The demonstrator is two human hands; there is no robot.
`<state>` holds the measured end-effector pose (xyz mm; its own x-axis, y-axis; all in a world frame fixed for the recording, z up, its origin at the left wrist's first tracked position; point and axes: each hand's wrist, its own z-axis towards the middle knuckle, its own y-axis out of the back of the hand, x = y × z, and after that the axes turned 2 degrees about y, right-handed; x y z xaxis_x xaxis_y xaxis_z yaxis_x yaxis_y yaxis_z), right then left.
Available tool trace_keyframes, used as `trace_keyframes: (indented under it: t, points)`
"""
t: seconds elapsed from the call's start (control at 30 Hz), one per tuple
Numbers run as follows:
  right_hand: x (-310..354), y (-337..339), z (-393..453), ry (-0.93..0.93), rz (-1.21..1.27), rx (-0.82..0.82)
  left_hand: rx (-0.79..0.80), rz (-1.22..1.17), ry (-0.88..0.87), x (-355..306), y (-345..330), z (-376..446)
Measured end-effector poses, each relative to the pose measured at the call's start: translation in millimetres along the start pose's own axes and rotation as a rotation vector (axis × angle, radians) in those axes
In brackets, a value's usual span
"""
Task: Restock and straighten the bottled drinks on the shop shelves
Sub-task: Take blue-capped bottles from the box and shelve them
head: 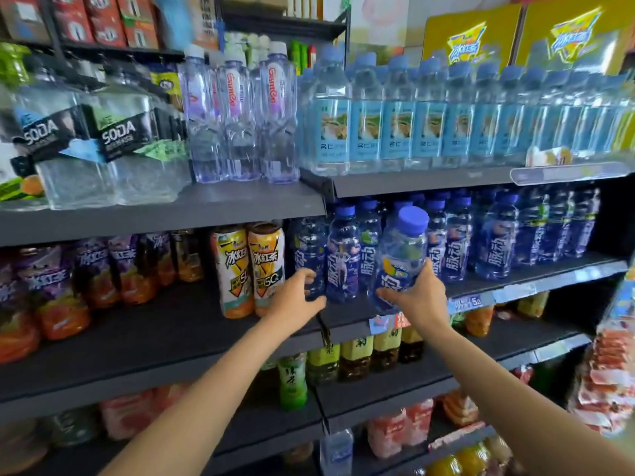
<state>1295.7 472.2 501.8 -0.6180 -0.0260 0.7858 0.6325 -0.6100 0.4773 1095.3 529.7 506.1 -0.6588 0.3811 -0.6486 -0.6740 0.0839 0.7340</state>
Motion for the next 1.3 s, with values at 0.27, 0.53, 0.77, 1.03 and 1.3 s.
trace_keyframes:
  t: [0.27,0.53,0.77,1.03,1.3]
  points:
    - [-27.1,-32.9,61.3,-0.1,-0.1,0.176,-0.009,-0.006,0.038,-8.1,-44.8,59.6]
    - [-40.8,-39.9,80.4,0.049,-0.322,0.276,0.049,0.064,0.091,-19.1,-70.6,68.0]
    - [-35.2,-17.9,84.5,0.09,-0.67,0.505,-0.107,0.068,0.17,-30.7,-88.3,48.9]
    - [54.8,-4.6,31.2,0.723,-0.41,0.492,-0.547,0.011,0.36,-4.9,-80.9,-36.1]
    - [117.8,-85.8,-74.8,0.992,-0.132,1.012,-0.591,-0.22,0.8,72.9,-21.7,-188.8]
